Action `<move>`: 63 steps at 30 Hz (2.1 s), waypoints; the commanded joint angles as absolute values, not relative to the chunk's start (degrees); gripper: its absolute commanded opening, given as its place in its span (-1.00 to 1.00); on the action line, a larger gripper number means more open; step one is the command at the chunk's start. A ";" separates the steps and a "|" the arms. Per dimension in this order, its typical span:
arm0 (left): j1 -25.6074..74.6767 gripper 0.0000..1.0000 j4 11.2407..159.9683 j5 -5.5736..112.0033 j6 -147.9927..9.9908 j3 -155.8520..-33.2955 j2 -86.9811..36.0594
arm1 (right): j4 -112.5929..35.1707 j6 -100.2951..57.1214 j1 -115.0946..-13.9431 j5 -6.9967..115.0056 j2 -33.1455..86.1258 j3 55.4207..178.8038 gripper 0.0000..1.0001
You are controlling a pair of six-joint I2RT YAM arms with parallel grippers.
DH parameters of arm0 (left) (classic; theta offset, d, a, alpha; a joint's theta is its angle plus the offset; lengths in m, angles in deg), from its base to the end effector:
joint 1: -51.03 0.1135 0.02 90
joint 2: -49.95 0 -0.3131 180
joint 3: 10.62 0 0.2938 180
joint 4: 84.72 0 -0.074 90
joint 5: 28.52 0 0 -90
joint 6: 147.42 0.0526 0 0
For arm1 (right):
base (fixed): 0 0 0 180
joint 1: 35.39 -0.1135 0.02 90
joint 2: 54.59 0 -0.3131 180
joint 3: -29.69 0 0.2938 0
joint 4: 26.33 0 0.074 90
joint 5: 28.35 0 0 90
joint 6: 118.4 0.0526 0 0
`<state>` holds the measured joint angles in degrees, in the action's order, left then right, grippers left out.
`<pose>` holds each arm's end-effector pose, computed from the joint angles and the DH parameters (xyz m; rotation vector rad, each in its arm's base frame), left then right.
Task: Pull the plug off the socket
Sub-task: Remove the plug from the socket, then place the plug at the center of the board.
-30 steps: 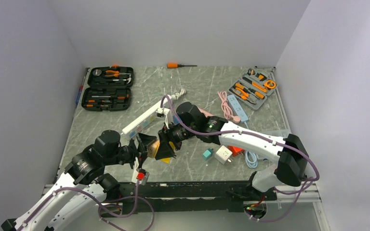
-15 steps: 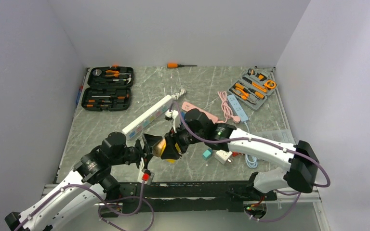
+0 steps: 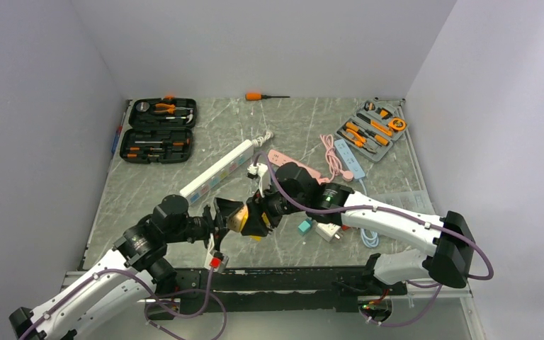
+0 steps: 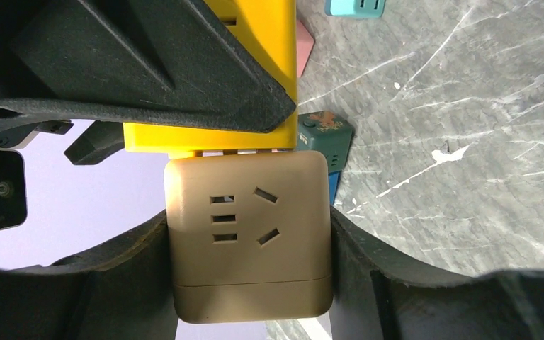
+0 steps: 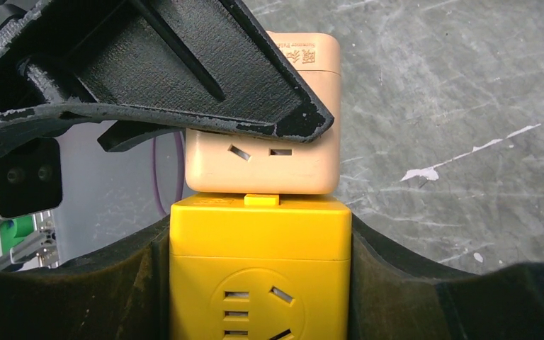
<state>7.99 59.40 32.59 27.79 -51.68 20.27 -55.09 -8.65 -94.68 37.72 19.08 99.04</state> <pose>0.0888 -0.1177 0.2767 1.8627 0.5506 -0.0171 0.1488 0.2922 0.3252 -1.0486 2.1196 1.1944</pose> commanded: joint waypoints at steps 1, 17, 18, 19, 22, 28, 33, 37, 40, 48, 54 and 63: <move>10.65 -1.00 44.22 54.43 31.21 -49.43 17.97 | -70.49 -5.03 -94.10 33.85 12.20 98.46 -1.00; 10.64 -1.00 41.86 60.67 35.82 -46.72 16.42 | -75.74 -4.99 -95.17 40.79 9.85 95.28 -1.00; 10.61 -1.00 42.39 60.64 35.13 -46.67 16.22 | -75.46 -4.72 -95.30 41.65 9.47 95.06 -1.00; 10.60 -1.00 42.98 60.65 34.57 -46.72 16.01 | -75.02 -4.41 -95.25 42.82 9.21 94.81 -1.00; 10.61 -1.00 45.71 60.93 31.87 -46.60 15.46 | -73.51 -2.86 -95.25 49.04 9.55 94.78 -1.00; 10.95 -1.00 45.53 58.74 17.12 -54.24 10.58 | -73.33 0.40 -95.25 66.67 13.43 95.67 -1.00; 10.98 -1.00 41.70 50.95 11.45 -59.30 8.76 | -67.44 2.86 -95.15 77.48 19.29 93.23 -1.00; 10.88 -1.00 41.51 50.70 14.07 -58.62 9.44 | -60.68 4.78 -95.08 83.51 24.62 91.05 -1.00; 10.91 -1.00 41.27 50.80 15.54 -57.72 10.53 | -55.81 4.38 -95.18 86.13 26.77 89.06 -1.00; 10.88 -1.00 35.77 49.36 15.12 -58.84 10.59 | -49.75 6.07 -94.92 90.40 29.59 84.40 -0.94; 10.76 -1.00 38.14 50.07 13.61 -58.86 9.54 | -55.82 14.15 -93.49 95.09 32.78 83.49 -0.62; 10.04 -1.00 37.47 49.12 10.45 -63.66 2.74 | -61.28 21.96 -87.59 93.27 31.13 80.86 -0.46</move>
